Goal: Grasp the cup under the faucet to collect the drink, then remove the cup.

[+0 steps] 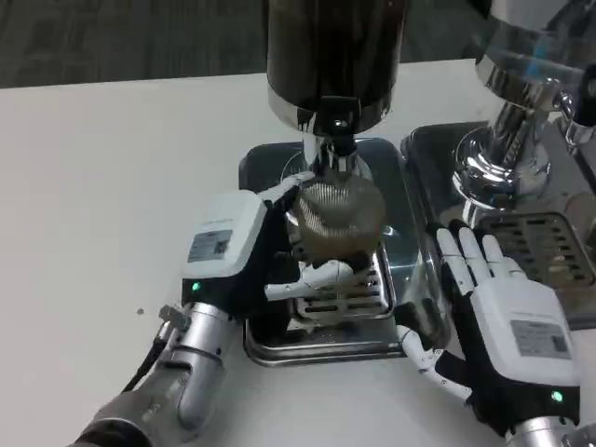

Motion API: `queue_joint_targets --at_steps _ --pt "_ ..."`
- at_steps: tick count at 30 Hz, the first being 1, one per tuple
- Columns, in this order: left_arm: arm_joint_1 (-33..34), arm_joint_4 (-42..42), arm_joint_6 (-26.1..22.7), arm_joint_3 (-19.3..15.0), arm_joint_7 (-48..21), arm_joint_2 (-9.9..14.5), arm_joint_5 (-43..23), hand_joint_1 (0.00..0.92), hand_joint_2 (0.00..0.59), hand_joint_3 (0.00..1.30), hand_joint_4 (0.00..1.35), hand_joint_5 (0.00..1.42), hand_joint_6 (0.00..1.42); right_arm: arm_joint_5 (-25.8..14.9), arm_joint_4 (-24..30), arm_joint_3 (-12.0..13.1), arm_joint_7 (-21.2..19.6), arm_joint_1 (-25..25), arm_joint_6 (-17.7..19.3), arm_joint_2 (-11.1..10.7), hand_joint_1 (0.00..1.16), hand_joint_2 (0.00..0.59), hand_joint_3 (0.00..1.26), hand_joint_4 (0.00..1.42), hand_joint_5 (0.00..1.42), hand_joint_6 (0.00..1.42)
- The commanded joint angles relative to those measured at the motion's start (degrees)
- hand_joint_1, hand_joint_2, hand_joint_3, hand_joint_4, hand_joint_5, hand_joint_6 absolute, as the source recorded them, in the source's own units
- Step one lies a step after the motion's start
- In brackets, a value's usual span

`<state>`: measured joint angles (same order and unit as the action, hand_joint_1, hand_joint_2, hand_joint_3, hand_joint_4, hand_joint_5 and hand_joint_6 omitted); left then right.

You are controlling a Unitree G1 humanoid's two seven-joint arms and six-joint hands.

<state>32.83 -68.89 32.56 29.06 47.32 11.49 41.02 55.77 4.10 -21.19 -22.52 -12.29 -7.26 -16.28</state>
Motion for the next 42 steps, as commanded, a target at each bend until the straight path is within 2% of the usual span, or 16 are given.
queue_joint_targets --at_steps 1,3,7,9,11,14,16,17,19,22,25,28,31,33,39,42 --pt "-1.54 1.11 3.39 -1.95 1.26 1.45 -1.99 0.014 0.005 0.24 0.44 0.80 1.01 -0.78 -0.63 0.27 0.23 0.29 0.51 -0.08 0.28 0.422 0.03 0.00 0.00 0.10" --pt "-1.87 1.50 5.28 -3.30 0.64 1.89 -3.39 0.001 0.000 0.23 0.43 0.79 0.99 -1.05 -0.70 0.40 0.11 0.45 0.61 -0.07 0.28 0.422 0.03 0.00 0.00 0.10" --pt "-1.85 1.41 6.98 -4.16 -1.58 2.62 -4.54 0.000 0.000 0.21 0.40 0.76 0.95 -1.43 -0.91 0.31 0.01 0.85 0.70 -0.06 0.28 0.422 0.03 0.00 0.00 0.10" --pt "-2.81 3.04 9.52 -4.45 -1.91 3.64 -5.06 0.000 0.000 0.19 0.37 0.72 0.90 -1.49 -1.07 0.21 -0.07 0.94 0.69 0.08 0.28 0.422 0.03 0.00 0.00 0.10" --pt "-3.91 5.09 12.31 -5.08 -2.31 4.96 -5.61 0.000 0.002 0.15 0.32 0.63 0.77 -1.53 -1.03 0.22 -0.25 0.73 0.60 0.24 0.28 0.422 0.03 0.00 0.00 0.10" --pt "-7.15 10.06 17.85 -8.00 -3.66 8.13 -8.00 0.000 0.017 0.08 0.19 0.42 0.40 -1.73 -0.77 0.58 -0.74 0.39 0.66 0.37 0.28 0.419 0.00 0.00 0.00 0.10" --pt "-9.83 14.02 21.34 -10.85 -6.10 10.26 -11.15 0.000 0.020 0.06 0.16 0.37 0.34 -1.93 -0.47 0.80 -0.87 0.31 0.70 0.52 0.28 0.414 0.00 0.00 0.00 0.10" --pt "-10.70 15.42 22.03 -11.81 -7.14 10.72 -12.12 0.000 0.021 0.06 0.15 0.37 0.35 -2.14 -0.39 0.96 -0.85 0.31 0.78 0.53 0.28 0.404 0.00 0.00 0.00 0.10" --pt "-12.70 19.24 23.41 -14.45 -10.33 12.08 -15.11 0.000 0.024 0.06 0.14 0.36 0.37 -2.54 -0.47 1.22 -0.63 0.61 1.09 0.33 0.28 0.401 0.00 0.00 0.00 0.10" --pt "-14.23 23.65 24.72 -17.21 -17.28 13.59 -20.25 0.000 0.027 0.04 0.02 0.24 0.24 -2.95 -0.54 1.32 -0.16 1.13 1.46 -0.03 0.29 0.400 0.00 0.00 0.00 0.10" --pt "-14.69 27.59 27.34 -18.89 -28.34 14.83 -31.22 0.000 0.045 0.00 0.00 0.14 0.14 -3.53 -0.72 1.40 0.05 1.47 1.68 0.08 0.29 0.399 0.00 0.00 0.00 0.11" --pt "-14.79 31.83 26.32 -19.04 -40.52 15.36 -42.10 0.000 0.053 0.00 0.00 0.05 0.05 -3.66 -0.91 1.21 -0.09 1.63 1.71 0.16 0.29 0.399 0.00 0.00 0.00 0.11" --pt "-14.33 35.41 22.23 -19.35 -53.36 15.15 -52.35 0.000 0.056 0.00 0.00 0.01 0.01 -3.74 -1.20 1.10 -0.39 1.76 1.76 0.36 0.29 0.399 0.00 0.00 0.00 0.11" --pt "-13.74 36.80 19.38 -19.85 -60.08 14.78 -56.80 0.000 0.057 0.00 0.00 0.01 0.01 -3.75 -1.40 1.06 -0.62 1.82 1.79 0.48 0.29 0.399 0.00 0.00 0.00 0.12" --pt "-12.96 40.65 15.59 -23.07 -71.87 12.58 -61.17 0.000 0.080 0.00 0.00 0.07 0.06 -3.46 -1.49 1.03 -1.09 1.63 1.48 0.79 0.29 0.399 0.00 0.00 0.00 0.13" --pt "-11.85 41.17 14.26 -23.77 -75.40 11.11 -61.32 0.000 0.101 0.07 0.00 0.12 0.09 -3.38 -1.53 1.04 -1.39 1.47 1.54 0.82 0.29 0.399 0.00 0.00 0.00 0.13"
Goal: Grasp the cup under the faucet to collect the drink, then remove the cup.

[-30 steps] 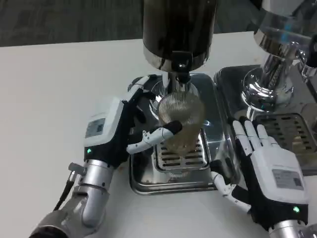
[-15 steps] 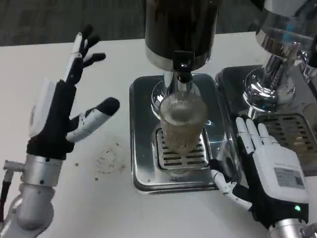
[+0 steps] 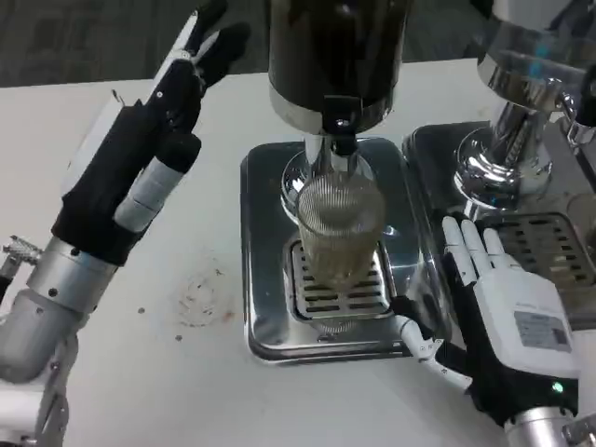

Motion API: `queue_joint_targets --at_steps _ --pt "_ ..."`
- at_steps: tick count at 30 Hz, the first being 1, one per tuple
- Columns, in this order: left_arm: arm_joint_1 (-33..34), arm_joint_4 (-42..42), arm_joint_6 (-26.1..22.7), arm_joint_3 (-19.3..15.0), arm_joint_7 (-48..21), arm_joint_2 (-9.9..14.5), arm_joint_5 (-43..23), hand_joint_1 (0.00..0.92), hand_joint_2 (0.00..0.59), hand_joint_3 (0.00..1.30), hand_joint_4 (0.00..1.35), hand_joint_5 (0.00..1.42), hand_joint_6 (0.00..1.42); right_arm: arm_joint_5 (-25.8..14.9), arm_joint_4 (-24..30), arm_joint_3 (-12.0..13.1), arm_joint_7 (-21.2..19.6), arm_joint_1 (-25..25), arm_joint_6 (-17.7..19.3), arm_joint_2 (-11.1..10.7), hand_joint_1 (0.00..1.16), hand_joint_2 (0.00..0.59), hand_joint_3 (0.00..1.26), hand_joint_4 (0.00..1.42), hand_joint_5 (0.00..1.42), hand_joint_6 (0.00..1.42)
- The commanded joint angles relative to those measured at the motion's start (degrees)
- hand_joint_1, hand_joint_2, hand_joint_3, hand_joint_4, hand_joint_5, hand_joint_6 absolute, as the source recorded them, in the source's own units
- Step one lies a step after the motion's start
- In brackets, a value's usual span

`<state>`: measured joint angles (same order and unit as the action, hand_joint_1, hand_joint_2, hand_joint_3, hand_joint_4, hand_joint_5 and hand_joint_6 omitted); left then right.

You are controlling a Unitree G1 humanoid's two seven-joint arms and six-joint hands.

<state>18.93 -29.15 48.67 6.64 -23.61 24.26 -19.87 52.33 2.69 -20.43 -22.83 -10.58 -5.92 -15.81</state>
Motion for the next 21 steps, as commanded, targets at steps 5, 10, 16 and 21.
queue_joint_targets --at_steps 5,10,16,21 --pt "4.76 -0.17 -2.79 -2.41 -8.67 -3.83 1.45 0.000 0.117 0.13 0.00 0.16 0.13 0.23 -0.34 0.17 -1.72 -0.19 0.15 0.55 0.29 0.399 0.00 0.00 0.00 0.13" --pt "7.46 -3.63 -2.76 -3.39 -11.06 -5.60 3.02 0.000 0.118 0.14 0.00 0.17 0.13 0.51 -0.21 0.20 -2.39 -0.56 -0.18 0.87 0.29 0.399 0.00 0.00 0.00 0.13" --pt "10.87 -8.19 -2.22 -3.87 -12.10 -8.90 4.99 0.000 0.120 0.16 0.01 0.18 0.14 1.00 -0.09 0.07 -3.38 -1.10 -0.25 1.12 0.29 0.399 0.00 0.00 0.00 0.13" --pt "11.27 -8.94 -2.54 -3.34 -13.75 -11.02 5.86 0.000 0.122 0.17 0.03 0.20 0.16 1.32 0.02 0.00 -3.47 -1.33 -0.55 1.57 0.29 0.399 0.00 0.00 0.00 0.13"
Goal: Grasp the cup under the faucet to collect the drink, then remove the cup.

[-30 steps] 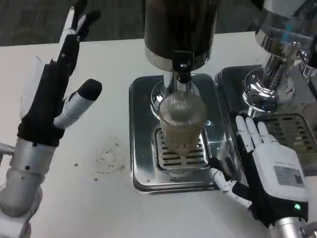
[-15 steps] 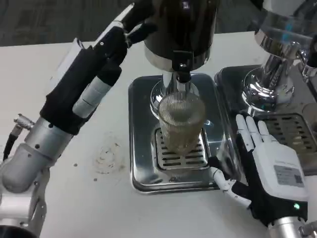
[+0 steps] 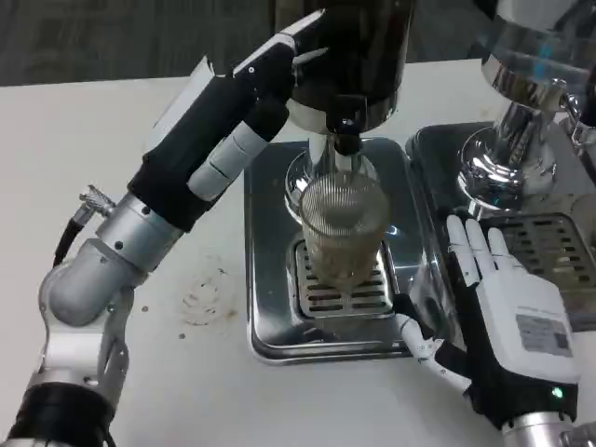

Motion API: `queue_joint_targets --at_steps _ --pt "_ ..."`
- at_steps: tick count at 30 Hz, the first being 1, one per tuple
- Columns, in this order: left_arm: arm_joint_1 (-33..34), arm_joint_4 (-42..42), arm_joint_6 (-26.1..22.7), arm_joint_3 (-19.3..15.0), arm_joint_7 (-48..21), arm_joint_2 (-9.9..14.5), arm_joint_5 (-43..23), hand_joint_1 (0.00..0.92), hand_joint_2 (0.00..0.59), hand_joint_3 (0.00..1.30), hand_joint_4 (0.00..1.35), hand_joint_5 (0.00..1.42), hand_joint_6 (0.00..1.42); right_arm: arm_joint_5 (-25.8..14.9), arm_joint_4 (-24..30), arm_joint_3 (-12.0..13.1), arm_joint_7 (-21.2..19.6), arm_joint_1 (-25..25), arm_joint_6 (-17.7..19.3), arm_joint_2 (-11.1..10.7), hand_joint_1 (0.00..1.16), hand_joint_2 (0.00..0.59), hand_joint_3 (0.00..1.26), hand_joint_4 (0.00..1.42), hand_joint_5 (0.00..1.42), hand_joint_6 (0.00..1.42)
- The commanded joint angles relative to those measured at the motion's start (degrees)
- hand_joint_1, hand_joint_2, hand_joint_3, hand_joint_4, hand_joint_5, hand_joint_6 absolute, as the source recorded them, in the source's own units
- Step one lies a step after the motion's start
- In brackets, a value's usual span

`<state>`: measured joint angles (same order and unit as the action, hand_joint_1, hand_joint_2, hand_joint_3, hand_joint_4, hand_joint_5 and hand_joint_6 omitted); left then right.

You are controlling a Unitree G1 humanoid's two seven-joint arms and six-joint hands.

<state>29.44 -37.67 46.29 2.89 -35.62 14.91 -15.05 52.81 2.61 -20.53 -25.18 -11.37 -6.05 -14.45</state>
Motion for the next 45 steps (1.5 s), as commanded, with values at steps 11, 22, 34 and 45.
queue_joint_targets --at_steps 11,22,34,45 --pt "-3.35 3.99 0.33 1.10 -2.72 -2.56 3.14 0.000 0.129 0.19 0.05 0.21 0.17 0.96 -0.09 0.16 -0.50 -0.17 0.10 0.13 0.29 0.399 0.00 0.00 0.00 0.13" --pt "-5.72 7.55 1.86 1.38 -1.48 -1.31 6.48 0.000 0.129 0.20 0.07 0.22 0.19 0.54 -0.64 -0.03 0.18 0.57 0.57 -0.21 0.31 0.399 0.00 0.00 0.00 0.13" --pt "-7.82 10.54 5.21 2.49 1.22 1.61 12.49 0.000 0.130 0.21 0.07 0.23 0.19 0.03 -1.69 -0.08 -0.03 1.31 0.81 0.04 0.33 0.401 0.00 0.00 0.00 0.13" --pt "-8.85 12.22 5.36 3.96 3.92 3.51 14.92 0.000 0.134 0.21 0.08 0.23 0.20 -1.42 -3.08 -0.25 0.08 2.90 2.92 -0.49 0.39 0.332 0.00 0.00 0.00 0.16"
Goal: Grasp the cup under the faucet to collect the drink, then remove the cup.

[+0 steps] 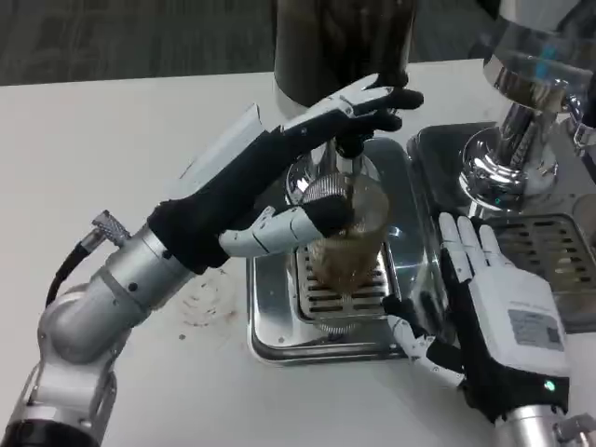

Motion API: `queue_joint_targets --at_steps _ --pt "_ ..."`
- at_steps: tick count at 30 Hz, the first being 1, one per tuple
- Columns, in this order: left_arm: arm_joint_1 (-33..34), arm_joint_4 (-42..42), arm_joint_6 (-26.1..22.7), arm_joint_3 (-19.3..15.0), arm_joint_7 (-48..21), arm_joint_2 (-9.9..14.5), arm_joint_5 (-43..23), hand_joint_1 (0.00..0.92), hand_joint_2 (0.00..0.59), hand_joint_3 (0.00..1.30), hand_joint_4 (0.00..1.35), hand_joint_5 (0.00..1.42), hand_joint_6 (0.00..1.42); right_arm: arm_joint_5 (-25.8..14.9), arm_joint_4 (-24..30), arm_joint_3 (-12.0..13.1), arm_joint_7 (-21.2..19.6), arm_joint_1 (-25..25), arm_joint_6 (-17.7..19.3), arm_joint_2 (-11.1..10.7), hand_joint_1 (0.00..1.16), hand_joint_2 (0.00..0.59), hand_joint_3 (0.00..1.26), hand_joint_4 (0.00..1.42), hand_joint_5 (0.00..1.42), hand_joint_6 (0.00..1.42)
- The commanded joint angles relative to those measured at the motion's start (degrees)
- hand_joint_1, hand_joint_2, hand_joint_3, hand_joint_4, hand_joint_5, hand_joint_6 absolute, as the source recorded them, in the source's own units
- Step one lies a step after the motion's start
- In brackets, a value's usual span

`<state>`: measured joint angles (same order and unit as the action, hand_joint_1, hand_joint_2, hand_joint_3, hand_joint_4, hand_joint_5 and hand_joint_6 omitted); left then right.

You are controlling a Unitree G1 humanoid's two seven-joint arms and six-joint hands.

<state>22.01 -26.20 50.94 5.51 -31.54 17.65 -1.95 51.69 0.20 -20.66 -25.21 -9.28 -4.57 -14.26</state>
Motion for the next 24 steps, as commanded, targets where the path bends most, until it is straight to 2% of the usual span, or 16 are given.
queue_joint_targets --at_steps 1,9,13,16,24 --pt "-1.56 0.90 0.72 1.51 -0.04 0.85 1.89 0.000 0.135 0.21 0.08 0.23 0.20 -0.51 -0.77 -0.15 0.43 1.03 1.76 -0.77 0.40 0.317 0.00 0.00 0.00 0.16" --pt "-2.14 1.52 0.87 2.41 1.03 1.24 2.54 0.000 0.138 0.22 0.08 0.23 0.20 -7.56 -2.67 1.28 3.85 3.65 6.16 -0.79 0.47 0.259 0.00 0.00 0.00 0.17" --pt "-2.26 1.55 0.96 2.68 1.60 1.47 2.64 0.000 0.141 0.22 0.08 0.23 0.20 -16.25 -5.68 3.77 7.92 6.08 9.71 0.18 0.48 0.241 0.00 0.00 0.00 0.15" --pt "-2.22 1.41 0.86 2.72 1.94 1.56 2.45 0.000 0.143 0.22 0.08 0.23 0.19 -20.47 -8.33 4.91 9.97 7.91 11.93 0.71 0.49 0.226 0.00 0.00 0.00 0.15" --pt "-2.32 2.15 0.73 3.03 3.04 1.60 2.63 0.000 0.145 0.22 0.08 0.23 0.19 -26.81 -15.39 6.15 13.95 12.84 15.26 1.95 0.55 0.205 0.00 0.00 0.00 0.11"
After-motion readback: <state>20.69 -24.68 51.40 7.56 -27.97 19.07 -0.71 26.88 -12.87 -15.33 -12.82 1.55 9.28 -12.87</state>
